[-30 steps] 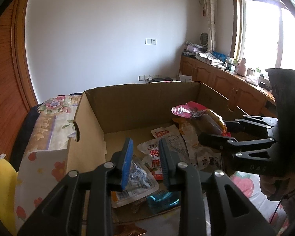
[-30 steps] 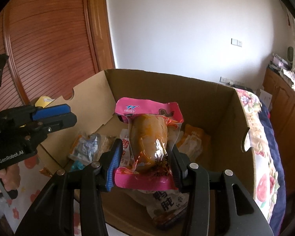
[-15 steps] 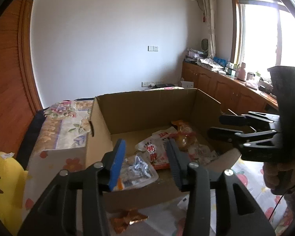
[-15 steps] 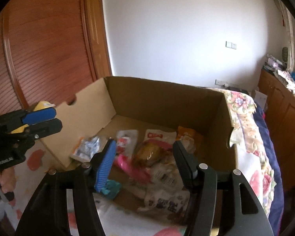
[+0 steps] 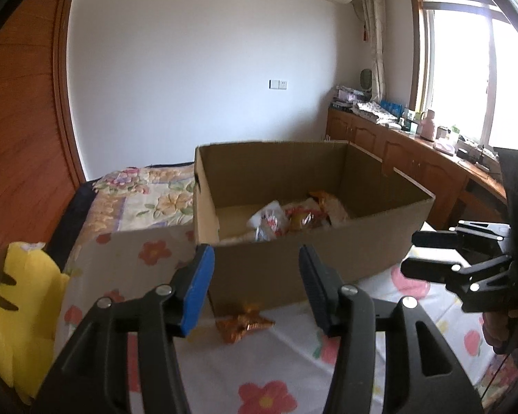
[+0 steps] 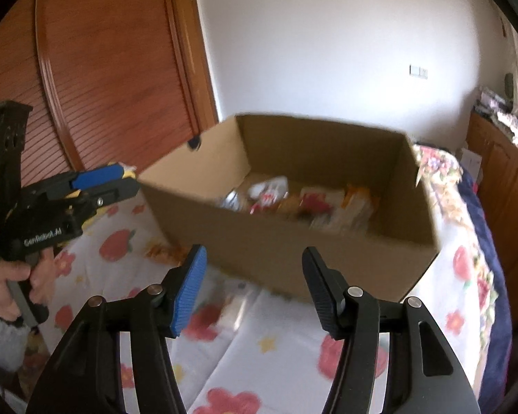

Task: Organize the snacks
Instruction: 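Move the left gripper to the gold foil candy while the right gripper approaches the white wrapped cake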

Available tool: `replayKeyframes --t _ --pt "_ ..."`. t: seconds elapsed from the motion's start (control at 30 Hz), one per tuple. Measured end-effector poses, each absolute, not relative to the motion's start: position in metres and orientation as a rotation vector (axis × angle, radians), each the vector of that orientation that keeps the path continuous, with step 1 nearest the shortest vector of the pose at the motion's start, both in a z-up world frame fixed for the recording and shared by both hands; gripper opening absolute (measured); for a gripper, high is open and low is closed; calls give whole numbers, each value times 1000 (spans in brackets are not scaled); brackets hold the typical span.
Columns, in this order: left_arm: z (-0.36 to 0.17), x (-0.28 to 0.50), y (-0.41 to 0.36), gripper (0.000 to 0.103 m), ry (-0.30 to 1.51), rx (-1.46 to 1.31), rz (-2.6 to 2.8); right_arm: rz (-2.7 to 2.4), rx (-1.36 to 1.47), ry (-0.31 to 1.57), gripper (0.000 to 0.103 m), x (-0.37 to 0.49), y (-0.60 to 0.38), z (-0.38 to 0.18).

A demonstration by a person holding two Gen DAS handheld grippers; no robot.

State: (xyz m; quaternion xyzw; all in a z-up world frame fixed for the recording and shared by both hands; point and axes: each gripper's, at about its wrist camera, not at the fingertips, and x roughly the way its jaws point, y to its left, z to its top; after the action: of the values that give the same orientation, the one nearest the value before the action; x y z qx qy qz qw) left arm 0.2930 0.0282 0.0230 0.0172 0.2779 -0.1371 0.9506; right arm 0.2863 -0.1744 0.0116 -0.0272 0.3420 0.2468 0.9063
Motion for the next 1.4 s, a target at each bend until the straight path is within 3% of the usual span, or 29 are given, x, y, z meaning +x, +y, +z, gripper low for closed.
replayKeyframes --t 0.8,0.93,1.07,1.4 --pt "-34 277 38 53 704 52 -306 464 -219 910 46 312 -123 -70" --pt "-39 278 41 54 715 39 -304 454 -231 918 37 317 -119 -72" --pt "-40 281 41 55 719 31 -300 462 -248 911 20 317 -114 -72" --pt "-43 300 31 55 749 41 -297 491 -251 888 20 287 -130 -65"
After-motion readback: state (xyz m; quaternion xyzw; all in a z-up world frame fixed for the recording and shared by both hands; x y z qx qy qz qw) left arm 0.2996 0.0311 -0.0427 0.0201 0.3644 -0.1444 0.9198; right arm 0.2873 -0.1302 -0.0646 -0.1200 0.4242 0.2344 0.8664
